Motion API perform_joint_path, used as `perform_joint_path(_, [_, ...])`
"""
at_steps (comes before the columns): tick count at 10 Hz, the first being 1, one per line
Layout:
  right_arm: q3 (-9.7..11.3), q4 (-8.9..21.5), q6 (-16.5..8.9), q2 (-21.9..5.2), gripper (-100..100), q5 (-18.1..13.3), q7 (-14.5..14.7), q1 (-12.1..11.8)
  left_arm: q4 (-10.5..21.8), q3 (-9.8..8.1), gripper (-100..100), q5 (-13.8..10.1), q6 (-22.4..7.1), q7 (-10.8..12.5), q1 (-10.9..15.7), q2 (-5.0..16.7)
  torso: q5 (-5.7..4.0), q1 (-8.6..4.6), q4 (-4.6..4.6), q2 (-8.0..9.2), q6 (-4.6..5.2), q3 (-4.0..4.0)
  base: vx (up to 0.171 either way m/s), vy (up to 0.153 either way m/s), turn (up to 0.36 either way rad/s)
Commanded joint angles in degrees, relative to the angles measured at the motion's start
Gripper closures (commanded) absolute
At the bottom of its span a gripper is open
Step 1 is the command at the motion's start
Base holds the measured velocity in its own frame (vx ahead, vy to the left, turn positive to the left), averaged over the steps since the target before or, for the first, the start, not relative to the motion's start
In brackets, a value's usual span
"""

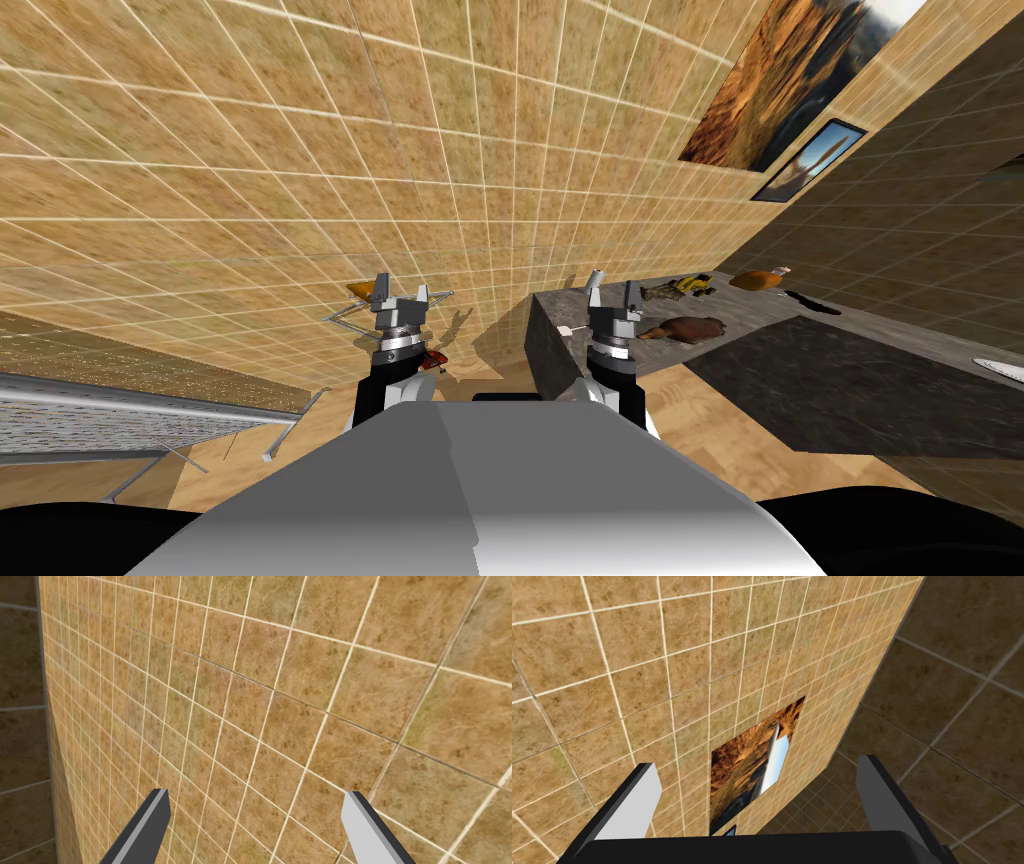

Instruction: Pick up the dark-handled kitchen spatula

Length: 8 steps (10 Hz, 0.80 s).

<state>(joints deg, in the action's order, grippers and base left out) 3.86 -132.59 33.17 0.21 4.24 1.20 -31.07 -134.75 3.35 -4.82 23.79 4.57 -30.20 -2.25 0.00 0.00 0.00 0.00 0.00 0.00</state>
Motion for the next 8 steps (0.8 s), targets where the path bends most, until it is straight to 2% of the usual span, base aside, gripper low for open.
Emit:
perform_joint_path(1, [-0.63,0.12,0.21,-1.83,-100,-0.97,0.19,-0.71,0.00,0.00,0,0.00,0.00,0.00,0.00,0.00,0.00,0.00,0.00,0.00,0.00,0.00,0.011,0.001,0.039])
perform_joint_path(4, [-3.07,0.66,1.07,-5.97,-100,-4.81,0.93,-3.50,0.00,0.00,0,0.00,0.00,0.00,0.00,0.00,-0.01,-0.03,-0.03,-0.11,0.00,-0.06,0.041,0.001,0.061])
perform_joint_path(7, [-6.92,1.67,2.50,-10.04,-100,-10.26,2.16,-7.94,0.00,0.00,0,0.00,0.00,0.00,-0.01,0.00,-0.01,-0.04,-0.06,-0.24,0.00,-0.14,0.071,-0.003,0.111])
perform_joint_path(8, [-6.92,1.67,2.50,-10.04,-100,-11.12,2.16,-7.94,0.00,0.00,0,0.00,0.00,0.00,-0.01,0.00,-0.01,-0.05,-0.06,-0.27,-0.01,-0.15,0.045,-0.005,0.029])
